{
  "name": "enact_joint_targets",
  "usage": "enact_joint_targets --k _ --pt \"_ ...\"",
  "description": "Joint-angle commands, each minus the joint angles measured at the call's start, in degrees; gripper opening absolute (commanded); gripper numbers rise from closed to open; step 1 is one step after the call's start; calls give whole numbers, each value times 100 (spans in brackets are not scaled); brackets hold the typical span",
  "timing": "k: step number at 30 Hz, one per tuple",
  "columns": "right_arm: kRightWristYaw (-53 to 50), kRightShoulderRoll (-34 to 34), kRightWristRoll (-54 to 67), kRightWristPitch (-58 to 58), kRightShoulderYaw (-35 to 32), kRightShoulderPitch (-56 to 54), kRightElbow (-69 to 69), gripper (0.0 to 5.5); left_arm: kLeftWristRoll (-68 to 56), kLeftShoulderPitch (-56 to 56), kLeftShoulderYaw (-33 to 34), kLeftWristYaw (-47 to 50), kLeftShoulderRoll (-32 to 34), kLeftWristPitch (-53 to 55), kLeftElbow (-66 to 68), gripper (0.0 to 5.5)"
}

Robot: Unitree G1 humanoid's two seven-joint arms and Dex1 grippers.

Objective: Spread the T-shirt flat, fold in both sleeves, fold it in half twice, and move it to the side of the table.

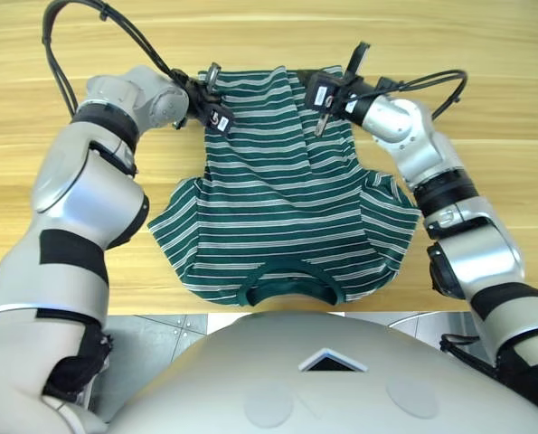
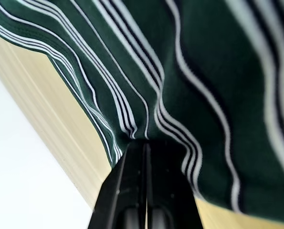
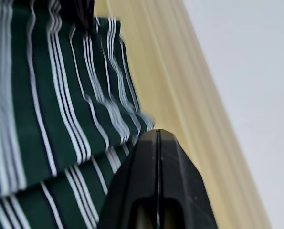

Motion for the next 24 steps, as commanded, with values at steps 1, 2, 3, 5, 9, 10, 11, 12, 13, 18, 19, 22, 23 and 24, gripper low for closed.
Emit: enact_joint_targets --k 1,2,3,5,9,10,11,12,13,18,19,22,23,24 --pt "-503 239 -343 182 200 -529 1284 2 124 253 -116 -86 -134 -106 45 0" --pt "-582 290 -402 233 241 -579 1559 2 123 255 -116 -83 -133 -100 47 0" --pt "-625 326 -424 271 263 -606 1764 2 123 255 -117 -82 -135 -96 47 0" --pt "-683 369 -460 301 268 -640 2069 2 122 256 -119 -79 -145 -90 48 0" --pt "-631 392 -356 367 158 -664 2423 2 126 261 -126 -75 -154 -76 51 0" --pt "-563 388 -271 394 72 -657 2481 2 130 261 -130 -70 -151 -69 52 0" --pt "-483 382 -177 408 -18 -650 2524 2 133 259 -133 -66 -152 -61 54 0" --pt "-348 377 -25 431 -160 -637 2565 2 138 259 -138 -59 -150 -52 56 0" --pt "-239 371 108 448 -276 -628 2596 2 143 261 -143 -52 -145 -45 58 0" --pt "165 215 811 663 -968 -538 2683 2 192 303 -192 29 -112 54 83 0" --pt "207 162 912 697 -1083 -497 2693 2 191 308 -193 40 -100 77 90 0" --pt "241 29 1059 756 -1266 -390 2708 2 175 333 -178 69 -37 147 112 0" --pt "243 -18 1076 752 -1308 -352 2706 2 168 348 -169 78 -5 179 121 0" --pt "241 -58 1090 747 -1339 -324 2704 2 159 360 -158 83 18 207 129 0"
